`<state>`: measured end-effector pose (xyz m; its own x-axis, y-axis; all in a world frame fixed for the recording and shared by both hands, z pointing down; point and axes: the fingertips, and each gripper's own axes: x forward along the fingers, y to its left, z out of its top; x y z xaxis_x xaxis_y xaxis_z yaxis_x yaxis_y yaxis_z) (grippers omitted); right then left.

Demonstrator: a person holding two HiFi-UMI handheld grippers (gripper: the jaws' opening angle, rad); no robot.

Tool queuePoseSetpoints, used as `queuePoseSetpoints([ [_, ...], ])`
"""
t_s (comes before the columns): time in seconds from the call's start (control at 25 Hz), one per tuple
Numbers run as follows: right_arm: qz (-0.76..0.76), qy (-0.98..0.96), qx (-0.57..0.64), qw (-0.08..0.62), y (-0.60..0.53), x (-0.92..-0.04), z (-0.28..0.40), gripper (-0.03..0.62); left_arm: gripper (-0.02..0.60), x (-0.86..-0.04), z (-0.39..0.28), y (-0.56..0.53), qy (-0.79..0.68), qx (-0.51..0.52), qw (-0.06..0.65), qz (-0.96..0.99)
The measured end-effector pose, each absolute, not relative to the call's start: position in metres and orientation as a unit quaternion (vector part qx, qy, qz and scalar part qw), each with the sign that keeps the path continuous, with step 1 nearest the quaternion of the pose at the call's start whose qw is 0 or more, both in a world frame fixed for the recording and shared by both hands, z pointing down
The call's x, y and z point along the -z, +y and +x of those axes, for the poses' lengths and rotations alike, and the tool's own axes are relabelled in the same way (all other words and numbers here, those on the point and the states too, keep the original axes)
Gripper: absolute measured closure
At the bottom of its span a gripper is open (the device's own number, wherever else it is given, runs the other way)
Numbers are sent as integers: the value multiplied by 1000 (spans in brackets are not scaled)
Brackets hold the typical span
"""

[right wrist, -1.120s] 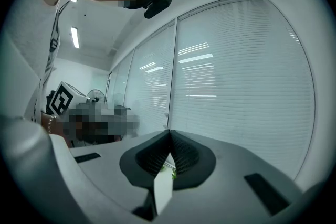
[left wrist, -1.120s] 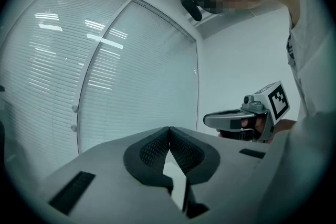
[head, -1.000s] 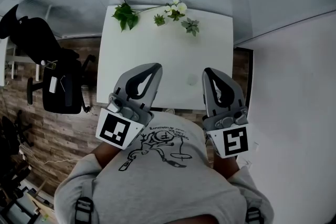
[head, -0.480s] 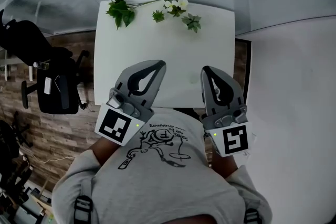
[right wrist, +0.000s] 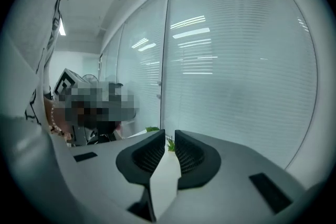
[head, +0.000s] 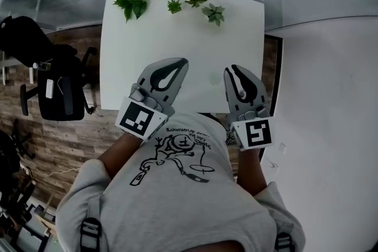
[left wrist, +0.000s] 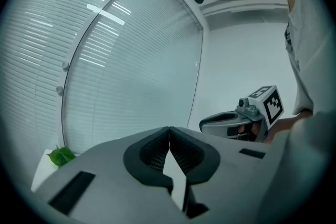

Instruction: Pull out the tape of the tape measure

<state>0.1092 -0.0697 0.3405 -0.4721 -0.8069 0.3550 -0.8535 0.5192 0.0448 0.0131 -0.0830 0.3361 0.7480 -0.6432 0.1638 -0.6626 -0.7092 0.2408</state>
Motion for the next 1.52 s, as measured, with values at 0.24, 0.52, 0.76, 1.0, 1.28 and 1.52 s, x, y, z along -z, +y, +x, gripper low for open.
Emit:
queuePoseSetpoints([
  [0.24,490,-835,-110,224,-54,-429,130,489,560,-383,19,-80,-344,-60,150,925],
  [0.52,483,-813,-153,286,-41,-517,148,448,560,-425,20,-73,-331,-107,168,922],
  [0.76,463,-797,-191,336,-21,-585,159,402,560,-442,16,-68,-330,-131,181,917],
  [1.0,446,-785,-228,364,-5,-642,162,376,560,-448,15,-65,-334,-130,181,916],
  [1.28,443,-770,-251,384,4,-682,169,350,560,-452,16,-59,-333,-139,184,914],
  [1.52,446,-768,-262,378,0,-694,171,347,560,-452,16,-59,-335,-140,187,913],
])
